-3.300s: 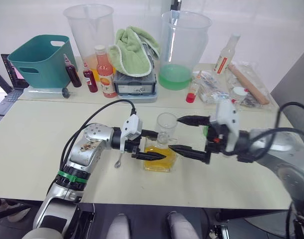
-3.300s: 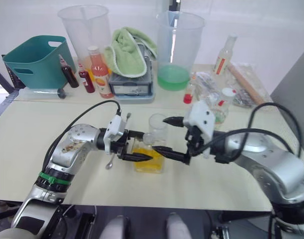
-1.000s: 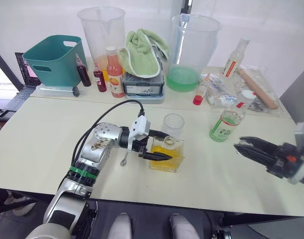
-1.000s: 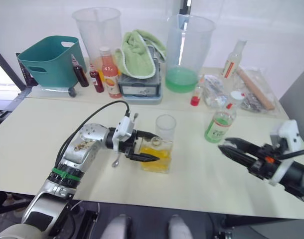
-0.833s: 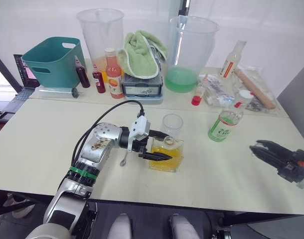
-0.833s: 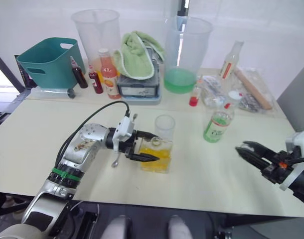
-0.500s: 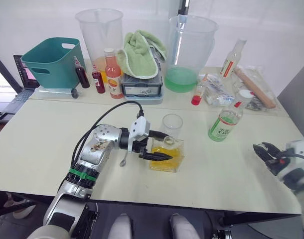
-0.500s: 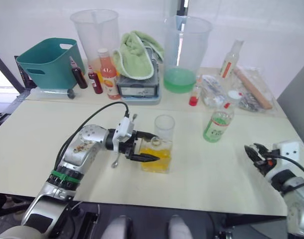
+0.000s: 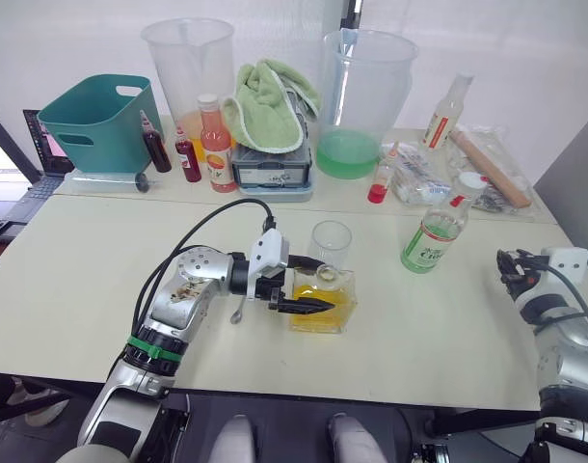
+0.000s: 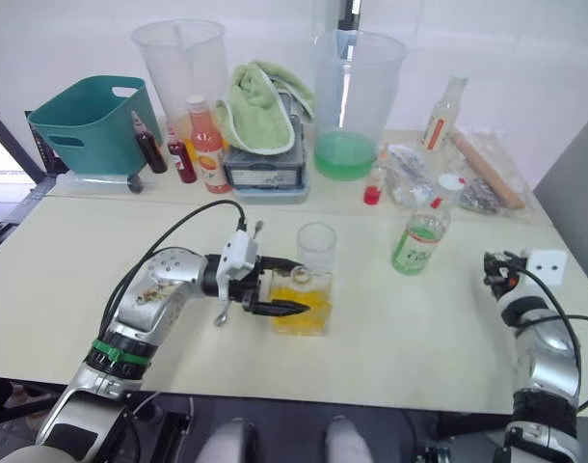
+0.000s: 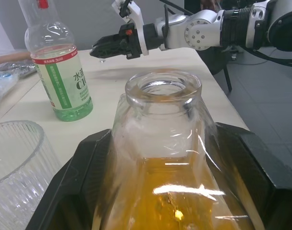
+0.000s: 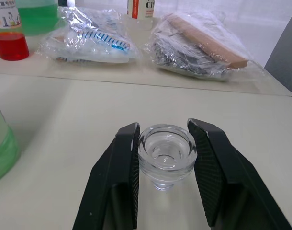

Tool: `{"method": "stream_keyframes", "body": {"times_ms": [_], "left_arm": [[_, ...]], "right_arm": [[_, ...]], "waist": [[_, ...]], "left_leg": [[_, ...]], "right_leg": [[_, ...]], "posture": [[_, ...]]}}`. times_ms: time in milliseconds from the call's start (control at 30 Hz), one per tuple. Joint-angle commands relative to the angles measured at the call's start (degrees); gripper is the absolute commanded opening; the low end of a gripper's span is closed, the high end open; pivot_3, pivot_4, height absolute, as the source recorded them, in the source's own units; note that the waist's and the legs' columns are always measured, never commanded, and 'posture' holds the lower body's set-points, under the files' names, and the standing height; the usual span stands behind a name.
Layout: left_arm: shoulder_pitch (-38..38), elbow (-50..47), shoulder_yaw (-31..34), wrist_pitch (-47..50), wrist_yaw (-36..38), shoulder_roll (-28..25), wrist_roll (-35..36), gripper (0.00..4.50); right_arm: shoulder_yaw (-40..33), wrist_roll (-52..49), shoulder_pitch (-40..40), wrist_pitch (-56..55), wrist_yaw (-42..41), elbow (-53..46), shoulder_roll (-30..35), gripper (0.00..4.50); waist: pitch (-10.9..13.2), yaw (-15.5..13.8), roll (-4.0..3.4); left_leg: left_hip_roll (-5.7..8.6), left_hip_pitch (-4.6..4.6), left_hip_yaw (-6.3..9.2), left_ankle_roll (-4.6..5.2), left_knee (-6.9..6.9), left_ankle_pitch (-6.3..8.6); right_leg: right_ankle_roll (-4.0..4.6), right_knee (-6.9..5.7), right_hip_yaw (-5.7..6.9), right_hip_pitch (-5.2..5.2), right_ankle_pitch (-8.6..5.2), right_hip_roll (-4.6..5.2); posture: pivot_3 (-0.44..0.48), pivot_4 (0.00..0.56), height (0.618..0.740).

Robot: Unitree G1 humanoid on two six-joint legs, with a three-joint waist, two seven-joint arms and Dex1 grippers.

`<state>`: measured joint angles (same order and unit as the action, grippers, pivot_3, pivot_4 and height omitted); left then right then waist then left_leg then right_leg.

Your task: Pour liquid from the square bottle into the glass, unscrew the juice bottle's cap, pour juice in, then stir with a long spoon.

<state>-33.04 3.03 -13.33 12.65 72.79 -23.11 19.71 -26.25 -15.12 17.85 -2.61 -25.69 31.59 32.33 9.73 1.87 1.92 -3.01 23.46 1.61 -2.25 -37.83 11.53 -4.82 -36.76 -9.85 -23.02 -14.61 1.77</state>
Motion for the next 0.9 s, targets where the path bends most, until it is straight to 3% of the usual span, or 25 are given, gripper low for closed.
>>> {"method": "stream_keyframes", "body": {"times_ms": [33, 367, 433, 667, 900], "left_arm": [[-0.1, -0.3, -1.4, 0.1, -2.0, 0.4, -2.1, 2.79], [-0.8, -0.1, -1.8, -0.5, -2.7, 0.2, -2.4, 2.79], [-1.2, 0.1, -1.9, -0.4, -2.8, 0.4, -2.4, 2.79], [-1.2, -0.6, -2.5, 0.1, -2.7, 0.5, -2.0, 2.79], [-1.0, -1.2, -2.5, 0.6, -2.3, 0.3, -1.4, 2.79]], "right_arm": [[-0.8, -0.1, 1.3, -2.9, 1.0, 2.8, 0.8, 1.07], [-0.9, -2.4, 0.2, -3.1, 0.9, 3.0, -0.6, 1.07], [-1.2, -3.2, 0.1, -3.0, 0.6, 2.6, -0.3, 2.16], [-2.8, -6.5, -2.5, -1.1, -1.6, -4.5, 1.5, 4.40], [-5.7, -14.9, -10.6, 9.9, -11.0, -20.7, 8.4, 4.46]], "waist": [[0.0, 0.2, 0.00], [0.0, 1.0, 0.00], [0.0, 1.0, 0.00], [0.0, 0.9, -0.01], [0.0, 0.8, -0.04]], "left_leg": [[0.04, 0.00, 0.00, 0.00, 0.00, 0.00], [0.12, -0.01, 0.01, 0.01, 0.01, 0.00], [0.12, -0.01, 0.01, 0.01, 0.01, 0.00], [0.13, 0.00, 0.01, 0.01, 0.01, 0.00], [0.19, 0.03, 0.01, 0.02, 0.02, 0.00]], "right_leg": [[-0.01, 0.00, 0.00, 0.01, 0.00, 0.05], [-0.07, -0.01, 0.00, 0.03, -0.03, 0.12], [-0.08, -0.01, 0.00, 0.03, -0.03, 0.12], [-0.13, -0.01, -0.01, 0.02, -0.06, 0.12], [-0.20, 0.00, -0.01, 0.01, -0.10, 0.19]], "posture": [[0.000, 0.150, 0.727], [0.000, 0.150, 0.727], [0.000, 0.150, 0.727], [0.000, 0.150, 0.727], [0.000, 0.150, 0.727]]}}
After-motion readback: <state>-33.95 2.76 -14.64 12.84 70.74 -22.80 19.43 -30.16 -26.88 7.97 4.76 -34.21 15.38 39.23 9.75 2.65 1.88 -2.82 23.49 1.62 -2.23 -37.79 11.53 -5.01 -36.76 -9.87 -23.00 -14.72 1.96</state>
